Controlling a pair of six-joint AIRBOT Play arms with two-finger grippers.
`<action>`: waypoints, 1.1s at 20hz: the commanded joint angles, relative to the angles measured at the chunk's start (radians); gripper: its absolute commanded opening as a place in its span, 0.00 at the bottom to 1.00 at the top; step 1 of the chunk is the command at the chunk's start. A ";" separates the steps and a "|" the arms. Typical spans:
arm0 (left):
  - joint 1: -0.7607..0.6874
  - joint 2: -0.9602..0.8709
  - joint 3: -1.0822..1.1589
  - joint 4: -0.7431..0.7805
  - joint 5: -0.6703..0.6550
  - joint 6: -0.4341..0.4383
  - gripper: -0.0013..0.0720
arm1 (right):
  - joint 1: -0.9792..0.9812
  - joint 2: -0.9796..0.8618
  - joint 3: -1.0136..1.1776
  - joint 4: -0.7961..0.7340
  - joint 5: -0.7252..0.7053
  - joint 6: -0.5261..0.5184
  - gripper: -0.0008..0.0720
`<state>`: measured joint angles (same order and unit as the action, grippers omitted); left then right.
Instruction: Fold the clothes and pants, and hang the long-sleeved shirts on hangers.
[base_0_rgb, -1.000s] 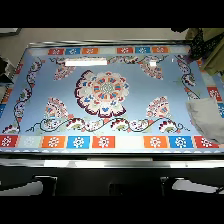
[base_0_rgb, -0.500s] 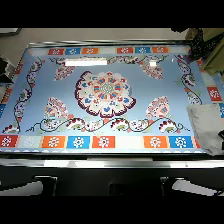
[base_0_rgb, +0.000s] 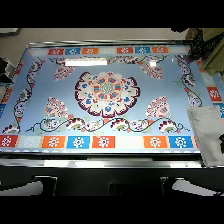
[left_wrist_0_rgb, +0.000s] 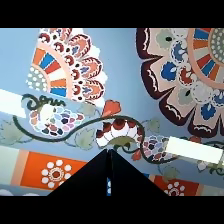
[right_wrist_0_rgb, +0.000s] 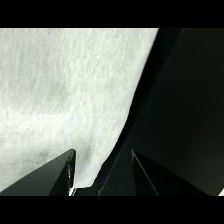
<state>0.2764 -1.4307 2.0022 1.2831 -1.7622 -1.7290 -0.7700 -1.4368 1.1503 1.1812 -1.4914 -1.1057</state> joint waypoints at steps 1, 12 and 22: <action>-0.007 0.000 0.000 0.000 0.019 0.000 0.04 | 0.000 0.095 0.016 0.056 0.145 -0.029 0.59; -0.217 -0.054 -0.091 0.002 0.250 0.129 0.04 | 0.540 0.235 0.167 0.688 0.359 -0.440 0.06; -0.346 -0.001 -0.371 0.140 0.271 0.234 0.05 | 0.872 0.229 0.141 0.618 0.284 -0.454 0.06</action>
<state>-0.0547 -1.4349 1.6684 1.3949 -1.4956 -1.5021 0.0658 -1.2068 1.2938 1.8172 -1.1950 -1.5429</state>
